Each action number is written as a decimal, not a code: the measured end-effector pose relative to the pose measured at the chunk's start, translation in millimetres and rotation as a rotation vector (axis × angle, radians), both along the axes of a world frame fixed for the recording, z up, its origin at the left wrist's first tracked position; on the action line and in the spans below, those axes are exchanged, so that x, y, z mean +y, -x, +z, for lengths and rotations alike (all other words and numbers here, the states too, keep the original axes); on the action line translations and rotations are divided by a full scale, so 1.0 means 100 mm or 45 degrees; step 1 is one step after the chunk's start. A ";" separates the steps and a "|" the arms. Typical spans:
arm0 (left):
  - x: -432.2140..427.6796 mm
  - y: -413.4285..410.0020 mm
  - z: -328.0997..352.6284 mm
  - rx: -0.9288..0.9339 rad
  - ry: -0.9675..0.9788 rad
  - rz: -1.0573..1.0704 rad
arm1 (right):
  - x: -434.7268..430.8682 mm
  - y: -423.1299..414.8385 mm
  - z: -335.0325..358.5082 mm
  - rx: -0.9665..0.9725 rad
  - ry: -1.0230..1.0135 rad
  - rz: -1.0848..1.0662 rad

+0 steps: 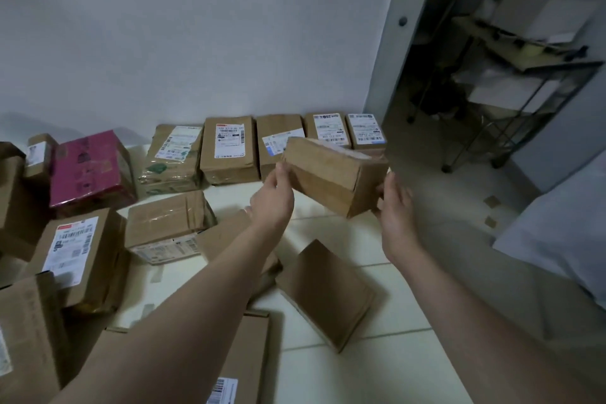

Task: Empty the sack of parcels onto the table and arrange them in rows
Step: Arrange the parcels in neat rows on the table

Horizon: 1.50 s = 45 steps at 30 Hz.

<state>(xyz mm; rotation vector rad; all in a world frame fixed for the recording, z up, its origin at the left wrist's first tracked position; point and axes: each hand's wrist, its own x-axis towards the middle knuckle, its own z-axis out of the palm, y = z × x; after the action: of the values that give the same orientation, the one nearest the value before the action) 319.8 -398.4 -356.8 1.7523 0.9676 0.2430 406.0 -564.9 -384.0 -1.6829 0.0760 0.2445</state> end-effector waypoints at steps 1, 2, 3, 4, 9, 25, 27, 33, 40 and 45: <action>-0.03 -0.03 0.00 0.042 0.047 -0.035 | -0.06 -0.03 0.01 -0.036 0.101 -0.034; -0.06 -0.06 -0.03 0.086 0.110 -0.063 | -0.12 -0.04 -0.01 -0.062 0.230 -0.026; -0.10 -0.07 -0.06 0.117 0.198 -0.079 | -0.18 -0.04 -0.04 -0.062 0.336 0.007; -0.14 -0.08 -0.08 0.143 0.308 -0.093 | -0.22 -0.05 -0.11 -0.038 0.394 0.047; -0.36 -0.14 -0.19 0.196 0.292 -0.277 | -0.31 -0.12 -0.41 0.091 0.399 0.263; -0.81 -0.83 -0.48 0.325 0.266 -0.237 | -0.08 -0.31 -0.48 0.065 0.604 -0.110; -0.78 -0.86 -0.46 0.210 0.295 -0.332 | -0.13 -0.37 -0.47 0.062 0.582 -0.135; -0.57 -0.74 -0.41 0.084 0.263 -0.579 | -0.05 -0.37 -0.42 0.053 0.347 0.009; -0.42 -0.19 -0.42 0.478 -0.653 -0.468 | -0.08 0.10 -0.30 0.044 0.612 0.451; -0.17 0.34 -0.35 0.698 -0.662 -0.073 | 0.11 0.71 -0.07 -0.148 0.992 1.016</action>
<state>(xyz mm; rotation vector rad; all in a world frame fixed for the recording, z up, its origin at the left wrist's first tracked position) 285.4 -415.2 -392.3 2.3910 1.3212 -0.0388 334.7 -554.2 -391.0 -2.4352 -0.6807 0.7853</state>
